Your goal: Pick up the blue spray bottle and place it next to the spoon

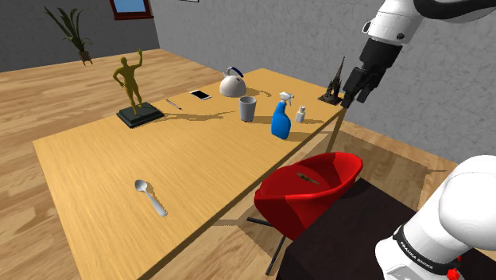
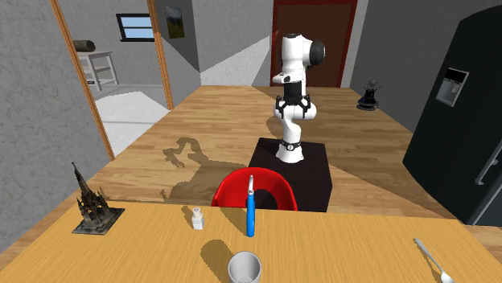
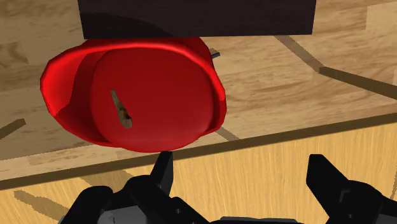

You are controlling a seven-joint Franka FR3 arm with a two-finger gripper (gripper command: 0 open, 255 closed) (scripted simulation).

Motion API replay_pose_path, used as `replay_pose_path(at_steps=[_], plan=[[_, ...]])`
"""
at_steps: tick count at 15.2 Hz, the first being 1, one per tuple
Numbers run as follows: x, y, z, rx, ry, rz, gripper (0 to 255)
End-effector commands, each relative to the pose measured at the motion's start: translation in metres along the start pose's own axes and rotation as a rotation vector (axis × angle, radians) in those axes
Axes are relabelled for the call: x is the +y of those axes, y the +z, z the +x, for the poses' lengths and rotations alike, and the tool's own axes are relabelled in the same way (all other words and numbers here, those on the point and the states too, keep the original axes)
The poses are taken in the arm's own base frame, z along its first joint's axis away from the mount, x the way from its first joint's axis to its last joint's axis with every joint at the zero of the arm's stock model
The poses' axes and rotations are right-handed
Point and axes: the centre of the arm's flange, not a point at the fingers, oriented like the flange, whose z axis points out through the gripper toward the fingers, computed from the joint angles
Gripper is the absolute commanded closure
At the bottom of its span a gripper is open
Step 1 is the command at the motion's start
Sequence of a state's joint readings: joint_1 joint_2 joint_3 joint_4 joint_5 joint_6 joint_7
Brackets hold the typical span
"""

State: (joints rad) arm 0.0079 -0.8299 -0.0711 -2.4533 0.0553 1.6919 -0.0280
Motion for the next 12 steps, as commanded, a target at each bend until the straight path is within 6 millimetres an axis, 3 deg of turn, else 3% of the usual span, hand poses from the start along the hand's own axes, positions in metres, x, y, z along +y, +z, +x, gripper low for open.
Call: replay_pose_path(at_steps=[1,12], plan=[[0.0,0.0,0.0,0.0,0.0,0.0,0],[0.054,0.099,0.072,0.115,-0.061,-0.026,0]])
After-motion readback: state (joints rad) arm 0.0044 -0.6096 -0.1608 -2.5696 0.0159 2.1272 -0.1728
